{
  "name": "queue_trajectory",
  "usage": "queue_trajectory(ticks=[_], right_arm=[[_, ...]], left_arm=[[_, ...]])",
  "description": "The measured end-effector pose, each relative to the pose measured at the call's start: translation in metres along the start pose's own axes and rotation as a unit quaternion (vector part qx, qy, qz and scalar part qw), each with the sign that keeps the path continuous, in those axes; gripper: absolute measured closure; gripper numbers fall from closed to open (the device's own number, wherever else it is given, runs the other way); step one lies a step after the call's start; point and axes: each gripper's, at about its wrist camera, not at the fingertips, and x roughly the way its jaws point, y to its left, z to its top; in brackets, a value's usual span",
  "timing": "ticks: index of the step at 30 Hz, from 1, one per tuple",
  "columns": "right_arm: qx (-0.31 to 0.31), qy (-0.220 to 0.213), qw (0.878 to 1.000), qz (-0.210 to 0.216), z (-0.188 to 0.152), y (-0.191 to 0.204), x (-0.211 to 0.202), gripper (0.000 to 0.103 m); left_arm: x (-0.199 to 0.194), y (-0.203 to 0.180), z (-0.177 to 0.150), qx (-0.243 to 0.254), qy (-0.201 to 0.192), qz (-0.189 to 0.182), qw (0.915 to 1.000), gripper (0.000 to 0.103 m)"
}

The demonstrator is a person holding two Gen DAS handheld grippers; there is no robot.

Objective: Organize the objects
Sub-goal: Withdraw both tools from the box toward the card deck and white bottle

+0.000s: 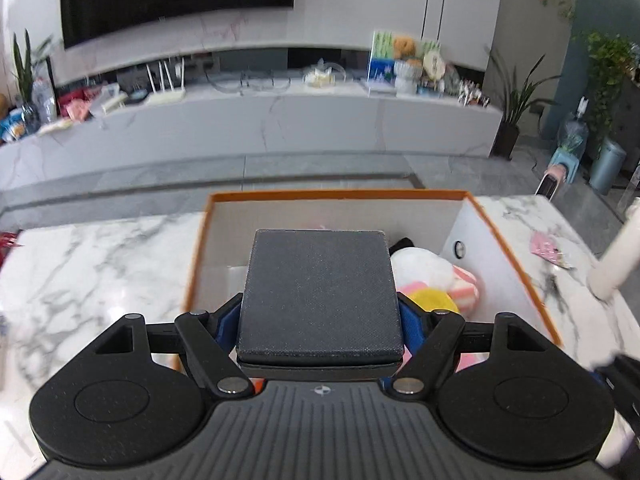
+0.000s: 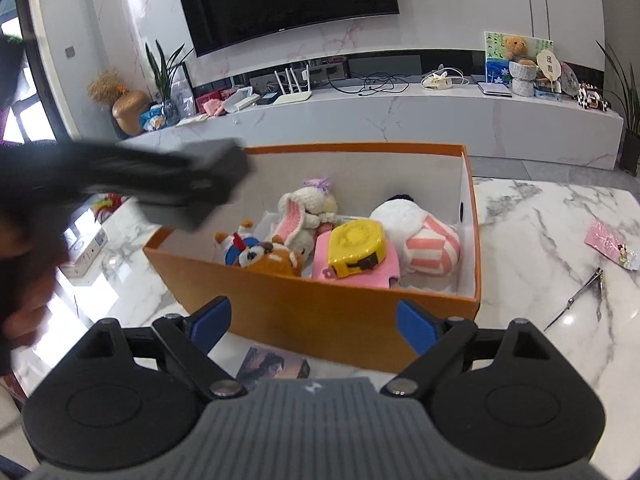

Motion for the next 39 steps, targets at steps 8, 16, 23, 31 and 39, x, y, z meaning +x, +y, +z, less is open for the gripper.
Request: queue_trajectory(ticks=[8, 16, 23, 31, 39], right_arm=[[0.017, -0.011, 0.999, 0.024, 0.010, -0.014, 0.008, 0.007], [0.013, -0.052, 0.998, 0.037, 0.013, -0.017, 0.005, 0.007], [0.009, -0.118, 0.992, 0.052, 0.032, 0.000, 0.022, 0.006], [-0.005, -0.079, 0.997, 0.018, 0.038, 0.006, 0.045, 0.006], [-0.077, -0.071, 0.994, -0.018, 0.019, 0.008, 0.006, 0.003]], left_arm=[[0.051, -0.001, 0.001, -0.028, 0.060, -0.006, 0.9978, 0.015], [0.041, 0.016, 0.010, -0.078, 0.080, -0.045, 0.9928, 0.014], [0.023, 0.011, 0.017, -0.079, 0.077, -0.068, 0.9915, 0.012], [-0.017, 0.014, 0.016, -0.053, 0.033, -0.051, 0.9967, 0.012], [-0.084, 0.028, -0.069, -0.042, 0.001, -0.023, 0.9989, 0.009]])
